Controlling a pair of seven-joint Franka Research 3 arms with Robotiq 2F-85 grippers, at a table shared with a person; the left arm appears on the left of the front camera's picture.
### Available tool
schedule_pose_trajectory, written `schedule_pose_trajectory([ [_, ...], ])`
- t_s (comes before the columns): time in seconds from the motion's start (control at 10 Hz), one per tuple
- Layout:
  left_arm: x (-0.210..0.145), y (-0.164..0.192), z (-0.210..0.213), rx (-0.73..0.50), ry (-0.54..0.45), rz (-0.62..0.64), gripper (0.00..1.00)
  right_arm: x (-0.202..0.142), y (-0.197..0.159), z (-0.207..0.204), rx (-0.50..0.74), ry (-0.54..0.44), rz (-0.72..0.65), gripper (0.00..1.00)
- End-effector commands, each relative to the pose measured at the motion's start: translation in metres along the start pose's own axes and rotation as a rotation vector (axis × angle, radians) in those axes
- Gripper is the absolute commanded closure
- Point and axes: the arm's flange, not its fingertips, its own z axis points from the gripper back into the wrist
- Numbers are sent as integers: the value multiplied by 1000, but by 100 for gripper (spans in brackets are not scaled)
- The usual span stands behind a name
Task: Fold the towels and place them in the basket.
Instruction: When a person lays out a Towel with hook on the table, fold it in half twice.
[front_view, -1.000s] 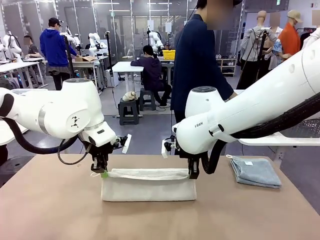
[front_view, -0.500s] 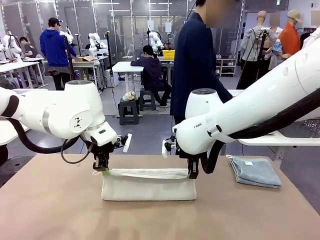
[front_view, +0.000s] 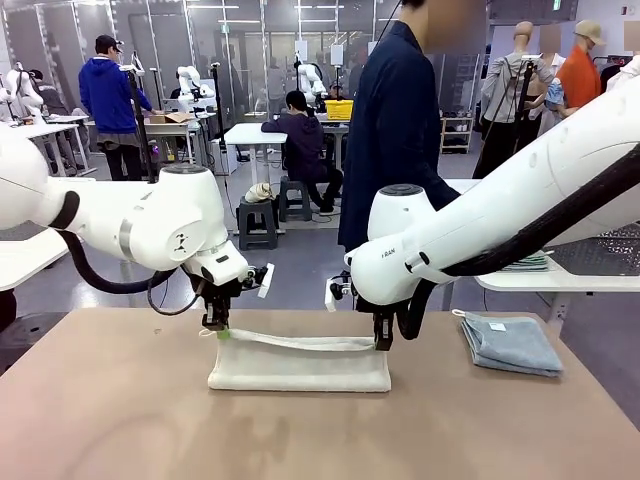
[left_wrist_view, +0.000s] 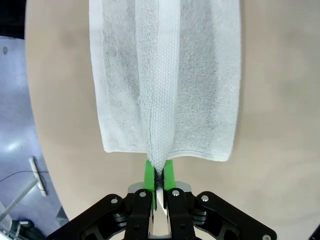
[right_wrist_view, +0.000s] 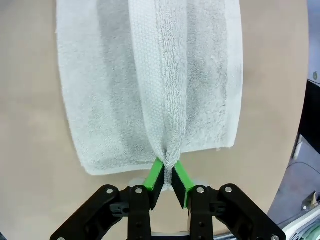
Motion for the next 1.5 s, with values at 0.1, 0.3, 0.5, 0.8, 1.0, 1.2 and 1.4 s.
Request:
schedule_pose_trajectory([
  [0.1, 4, 21, -30, -45, 31, 31, 92, 9, -19, -17, 2, 15, -30, 88],
  [0.3, 2, 25, -43, -59, 45, 56, 92, 12, -22, -26, -1, 8, -25, 88],
  [0.5, 0, 28, -45, -51, 55, 76, 72, 12, -25, -28, -4, 6, -13, 68],
  [0.8, -10, 20, -20, 2, 17, 81, 53, 5, -18, -8, -23, 11, -26, 52],
  [1.0, -36, 9, 39, 28, -48, 65, 53, -11, -2, 49, -31, 8, -76, 52],
  [1.2, -72, 2, 94, 101, -64, 104, 53, -30, 14, 109, -100, -14, -131, 52],
  [1.4, -94, -26, 141, 108, -131, 99, 53, -37, 45, 159, -36, -73, -346, 52],
])
